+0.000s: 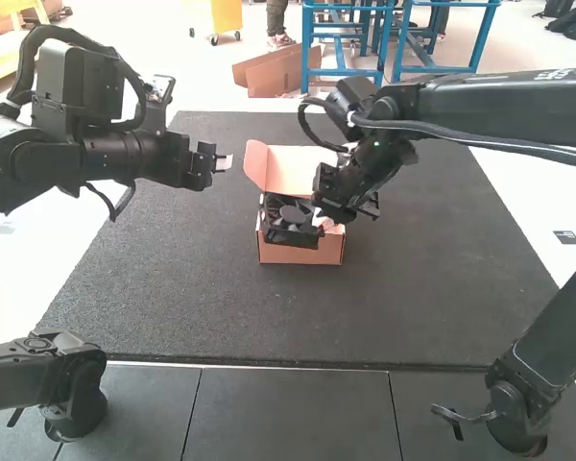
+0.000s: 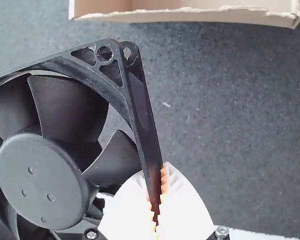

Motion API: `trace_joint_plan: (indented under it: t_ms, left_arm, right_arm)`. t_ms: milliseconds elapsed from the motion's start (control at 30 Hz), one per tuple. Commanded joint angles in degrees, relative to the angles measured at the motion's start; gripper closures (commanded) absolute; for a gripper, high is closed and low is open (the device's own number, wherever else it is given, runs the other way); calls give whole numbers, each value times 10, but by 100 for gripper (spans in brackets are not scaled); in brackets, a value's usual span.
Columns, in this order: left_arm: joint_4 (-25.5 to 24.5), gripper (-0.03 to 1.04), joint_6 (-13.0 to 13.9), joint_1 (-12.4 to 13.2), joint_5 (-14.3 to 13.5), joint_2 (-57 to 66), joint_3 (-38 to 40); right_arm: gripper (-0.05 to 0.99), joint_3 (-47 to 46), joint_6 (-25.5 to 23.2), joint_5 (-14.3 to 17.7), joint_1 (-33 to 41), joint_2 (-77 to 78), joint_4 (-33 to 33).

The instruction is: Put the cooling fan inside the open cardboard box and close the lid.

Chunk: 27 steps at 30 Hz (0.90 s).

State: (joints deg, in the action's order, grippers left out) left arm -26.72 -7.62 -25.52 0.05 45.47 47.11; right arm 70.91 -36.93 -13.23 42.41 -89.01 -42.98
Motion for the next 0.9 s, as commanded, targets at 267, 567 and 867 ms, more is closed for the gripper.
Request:
trace_joint_plan:
  t_ms: [267, 567, 867]
  left_arm:
    - [12, 4, -4, -4, 3, -1, 19]
    - [20, 4, -4, -4, 3, -1, 24]
    - [22, 4, -4, -5, 3, -1, 26]
  right_arm:
    - [94, 135, -1, 123, -26, -110, 18]
    - [94, 154, 26, 153, -58, -158, 33]
    - [94, 161, 29, 153, -58, -191, 57]
